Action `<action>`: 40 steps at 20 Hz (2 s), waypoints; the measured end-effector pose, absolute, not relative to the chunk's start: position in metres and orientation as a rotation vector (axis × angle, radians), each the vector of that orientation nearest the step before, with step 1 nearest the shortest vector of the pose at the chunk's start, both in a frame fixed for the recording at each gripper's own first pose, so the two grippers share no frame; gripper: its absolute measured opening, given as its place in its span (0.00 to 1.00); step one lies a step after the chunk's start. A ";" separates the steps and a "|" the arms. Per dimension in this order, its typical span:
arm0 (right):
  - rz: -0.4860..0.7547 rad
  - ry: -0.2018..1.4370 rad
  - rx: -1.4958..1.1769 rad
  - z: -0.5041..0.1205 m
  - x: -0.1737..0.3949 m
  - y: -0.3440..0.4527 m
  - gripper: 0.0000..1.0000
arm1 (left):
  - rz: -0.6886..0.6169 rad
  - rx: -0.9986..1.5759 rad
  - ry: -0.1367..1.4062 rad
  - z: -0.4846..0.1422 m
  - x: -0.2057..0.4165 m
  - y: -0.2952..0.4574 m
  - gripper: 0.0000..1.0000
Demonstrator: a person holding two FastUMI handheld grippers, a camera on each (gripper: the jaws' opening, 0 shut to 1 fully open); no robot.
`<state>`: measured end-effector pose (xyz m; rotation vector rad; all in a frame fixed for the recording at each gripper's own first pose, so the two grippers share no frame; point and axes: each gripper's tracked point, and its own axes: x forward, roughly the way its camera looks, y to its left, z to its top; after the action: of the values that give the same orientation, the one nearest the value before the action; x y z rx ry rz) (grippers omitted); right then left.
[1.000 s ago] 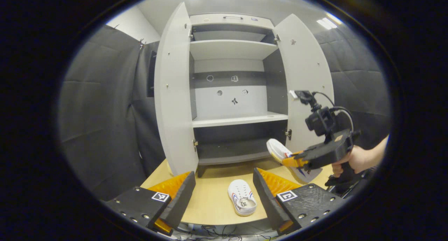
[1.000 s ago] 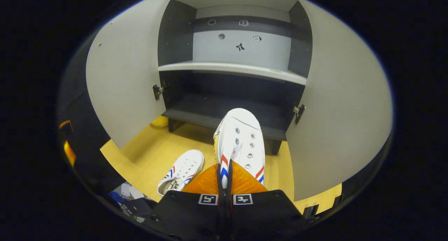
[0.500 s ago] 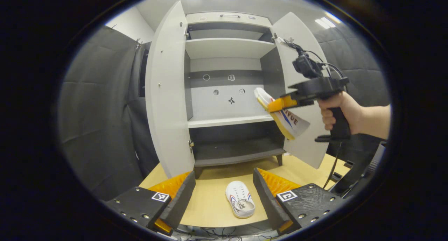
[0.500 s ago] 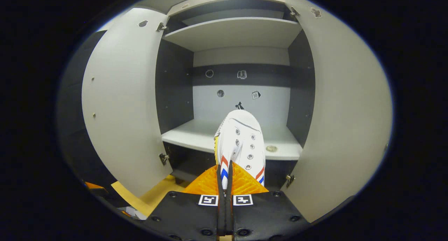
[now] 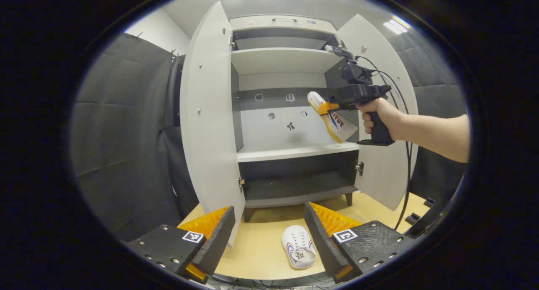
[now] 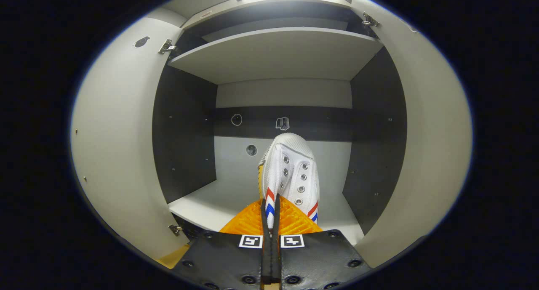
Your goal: Grab one shoe with the right hand and put it into the shoe cabinet, grab the other shoe with the left hand and put it into the shoe cabinet; then close the right door with the right hand and the left door with the left hand.
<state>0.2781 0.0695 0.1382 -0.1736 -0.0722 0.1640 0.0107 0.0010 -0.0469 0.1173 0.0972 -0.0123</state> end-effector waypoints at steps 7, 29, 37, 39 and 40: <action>0.149 -0.055 -0.132 0.149 0.358 0.061 0.01 | 0.112 0.113 0.112 -0.040 0.021 0.014 0.95; 0.125 0.059 -0.043 0.131 0.409 0.069 0.99 | 0.323 0.093 0.135 -0.034 0.006 0.030 0.95; 0.114 -0.092 -0.216 0.153 0.283 0.064 0.98 | 0.142 0.057 0.160 -0.063 0.016 0.027 0.95; 0.130 -0.082 -0.202 0.144 0.246 0.062 1.00 | 0.071 0.065 0.174 -0.077 0.021 0.020 0.94; 0.131 -0.078 -0.194 0.138 0.228 0.057 1.00 | 0.039 0.065 0.187 -0.086 0.024 0.015 0.94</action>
<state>0.2284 0.0569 0.1378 -0.1939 -0.0783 0.1312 0.0240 0.0145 -0.0859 0.0654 0.1870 0.0390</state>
